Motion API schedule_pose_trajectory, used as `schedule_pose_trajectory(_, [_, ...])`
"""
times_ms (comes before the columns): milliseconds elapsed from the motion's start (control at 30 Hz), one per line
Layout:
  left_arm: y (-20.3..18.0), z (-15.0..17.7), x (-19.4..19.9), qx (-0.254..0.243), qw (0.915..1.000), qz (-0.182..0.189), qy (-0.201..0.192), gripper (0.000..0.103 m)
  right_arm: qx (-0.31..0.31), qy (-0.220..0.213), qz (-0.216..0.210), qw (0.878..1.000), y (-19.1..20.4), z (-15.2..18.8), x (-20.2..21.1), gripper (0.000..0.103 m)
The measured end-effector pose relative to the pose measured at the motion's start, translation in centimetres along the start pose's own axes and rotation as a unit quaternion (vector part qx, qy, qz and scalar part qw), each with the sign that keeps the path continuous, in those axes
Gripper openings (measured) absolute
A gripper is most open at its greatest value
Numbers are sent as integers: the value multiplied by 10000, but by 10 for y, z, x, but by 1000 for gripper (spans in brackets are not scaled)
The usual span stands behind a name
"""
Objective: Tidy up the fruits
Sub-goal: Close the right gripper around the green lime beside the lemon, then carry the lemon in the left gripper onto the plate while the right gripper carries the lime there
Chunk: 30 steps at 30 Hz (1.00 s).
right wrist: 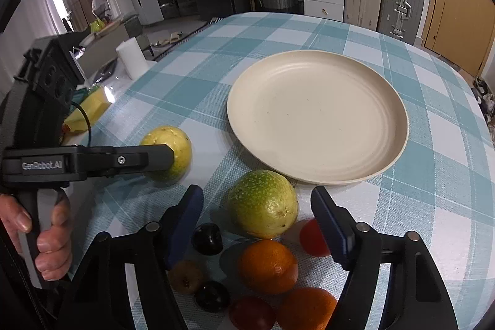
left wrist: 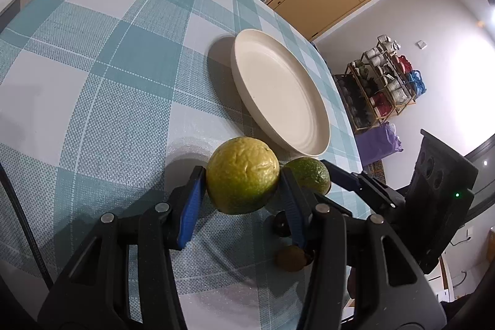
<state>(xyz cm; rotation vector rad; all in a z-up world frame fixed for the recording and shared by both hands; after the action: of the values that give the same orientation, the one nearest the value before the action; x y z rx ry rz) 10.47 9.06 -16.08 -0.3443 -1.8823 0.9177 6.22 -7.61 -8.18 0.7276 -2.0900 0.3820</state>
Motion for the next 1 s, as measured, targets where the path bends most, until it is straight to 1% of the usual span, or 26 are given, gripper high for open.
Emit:
schedule_pose_trajectory(100, [1,0,0,18,10000,-12,-10,45,41,137,32,9999,1,1,-6,58])
schedule_pose_trajectory(167, [1,0,1,21,10000,-24,-20,45,74,214,82,9997,1,3,-8,51])
schedule_pose_trajectory(367, [-2,1,3,-10,10000,-53,-47,45,-35,172,4,9998,-1,4,-7,50])
schedule_pose_trajectory(667, [-15,-2,6,-154,9998,-119,-81,45,-268,-435,-284,9983,-7,-1,18,50])
schedule_pose_trajectory(800, [-26,-7,7,-262,9995,-144,-104,45,-437,-741,-348,9957,-20,-6,33,50])
schedule_pose_trajectory(1000, [-45,-17,4,-399,9990,-186,-100,45,-619,-1054,-362,9918,-43,-15,50,50])
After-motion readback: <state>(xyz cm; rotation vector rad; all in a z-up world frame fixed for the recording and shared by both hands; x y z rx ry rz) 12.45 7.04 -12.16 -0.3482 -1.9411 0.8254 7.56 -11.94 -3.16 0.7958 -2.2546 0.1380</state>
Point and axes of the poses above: each gripper's, at about its wrist camera, not at the fingertips, and x roughly against the way its jaws point, y to its left, z to its underside, the point moved 4 cm from there along -x, roughly the way its jaws point, and after that the axes turned 13 degrees about x, right-handed, at the moved point
